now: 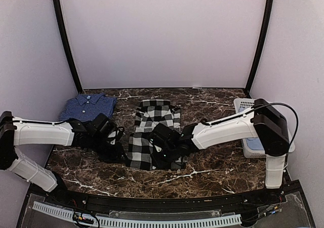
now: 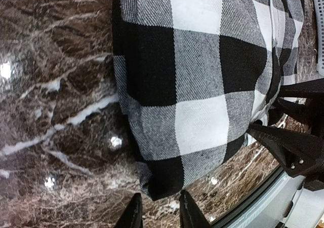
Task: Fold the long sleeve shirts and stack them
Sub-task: Move the right arm to the center of the board with the 2/3-rectangle-folded shirt, then pick up the 2/3-rectangle-folded shirt from the center of the board.
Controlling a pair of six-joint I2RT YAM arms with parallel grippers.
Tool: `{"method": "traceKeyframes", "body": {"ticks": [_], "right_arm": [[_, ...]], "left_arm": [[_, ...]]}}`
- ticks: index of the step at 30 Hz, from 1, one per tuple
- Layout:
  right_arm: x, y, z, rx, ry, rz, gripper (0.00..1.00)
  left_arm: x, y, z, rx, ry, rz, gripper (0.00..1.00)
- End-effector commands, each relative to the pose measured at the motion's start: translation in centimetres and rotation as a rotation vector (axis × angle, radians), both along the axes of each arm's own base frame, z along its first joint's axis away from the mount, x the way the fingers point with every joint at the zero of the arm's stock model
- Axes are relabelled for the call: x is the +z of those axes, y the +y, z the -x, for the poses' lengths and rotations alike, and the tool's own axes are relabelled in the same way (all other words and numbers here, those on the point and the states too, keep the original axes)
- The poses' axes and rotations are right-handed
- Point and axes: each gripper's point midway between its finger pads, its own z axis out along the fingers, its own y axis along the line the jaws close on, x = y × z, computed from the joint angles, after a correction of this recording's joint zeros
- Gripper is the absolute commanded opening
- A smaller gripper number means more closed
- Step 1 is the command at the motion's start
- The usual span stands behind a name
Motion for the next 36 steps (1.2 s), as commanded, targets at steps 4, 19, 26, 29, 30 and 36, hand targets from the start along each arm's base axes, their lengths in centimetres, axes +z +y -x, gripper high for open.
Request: {"method": "traceKeyframes", "body": {"ticks": [4, 19, 26, 29, 30, 36], "right_arm": [[2.7, -0.1, 4.2, 0.002, 0.108, -0.083, 0.51], [3.5, -9.2, 5.2, -0.22, 0.208, -0.241, 0.52], [2.1, -11.1, 5.3, -0.257, 0.24, -0.278, 0.44], [1.1, -11.3, 5.4, -0.256, 0.244, -0.256, 0.4], [0.9, -11.3, 5.3, -0.256, 0.244, -0.252, 0.39], [0.2, -10.9, 5.1, -0.255, 0.251, -0.251, 0.37]], "left_arm": [[-0.1, 1.3, 3.9, 0.018, 0.086, 0.086, 0.25], [0.2, 0.4, 4.4, 0.016, 0.048, 0.217, 0.27], [-0.4, 0.0, 4.1, 0.006, 0.043, 0.211, 0.25], [-1.0, 0.0, 4.2, -0.002, 0.048, 0.199, 0.24], [-1.1, 0.0, 4.3, -0.003, 0.048, 0.195, 0.24], [-1.7, 0.4, 4.5, 0.008, 0.058, 0.17, 0.24]]}}
